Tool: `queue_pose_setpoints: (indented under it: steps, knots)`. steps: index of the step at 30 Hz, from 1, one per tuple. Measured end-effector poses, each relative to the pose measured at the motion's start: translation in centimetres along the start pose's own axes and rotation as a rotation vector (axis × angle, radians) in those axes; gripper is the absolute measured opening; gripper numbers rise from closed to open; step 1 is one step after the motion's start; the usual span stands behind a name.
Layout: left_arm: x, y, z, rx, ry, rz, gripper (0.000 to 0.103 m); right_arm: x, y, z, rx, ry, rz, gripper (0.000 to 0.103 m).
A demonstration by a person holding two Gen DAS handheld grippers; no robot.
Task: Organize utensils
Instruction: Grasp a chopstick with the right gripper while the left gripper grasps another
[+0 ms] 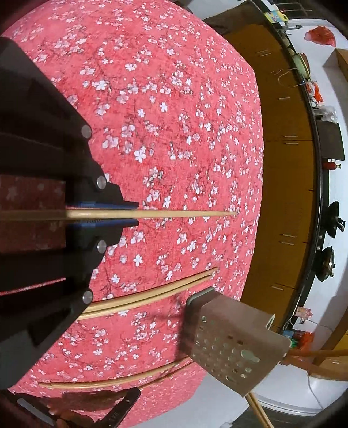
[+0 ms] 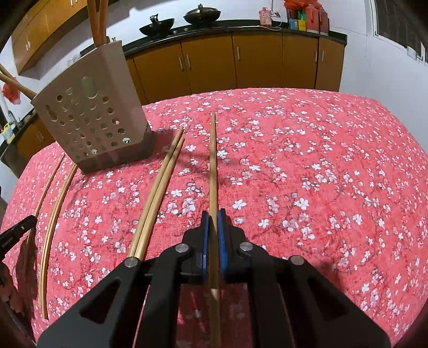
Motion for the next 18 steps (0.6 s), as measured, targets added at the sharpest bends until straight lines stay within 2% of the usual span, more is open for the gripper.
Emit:
queue_pose_setpoints:
  steps: [12,18]
  knots:
    - [-1.2,-0.1,0.3,0.005,-0.066,0.087,0.01,0.1,-0.1,0.0,0.0,0.006,-0.007,0.008]
    - [-1.3,-0.3,0.4,0.006,-0.073,0.098,0.01,0.2,-0.1,0.0,0.0,0.006,-0.007,0.009]
Point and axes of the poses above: each gripper's, at about its wrist camera, not at the fingertips, and z roughly against the way its jaws point, x to its right, y to its top, the point moved 6 cm from there along -z, roughly the way its jaws point, and after that the axes turned 7 degrees about x, right-handed, at the moved point
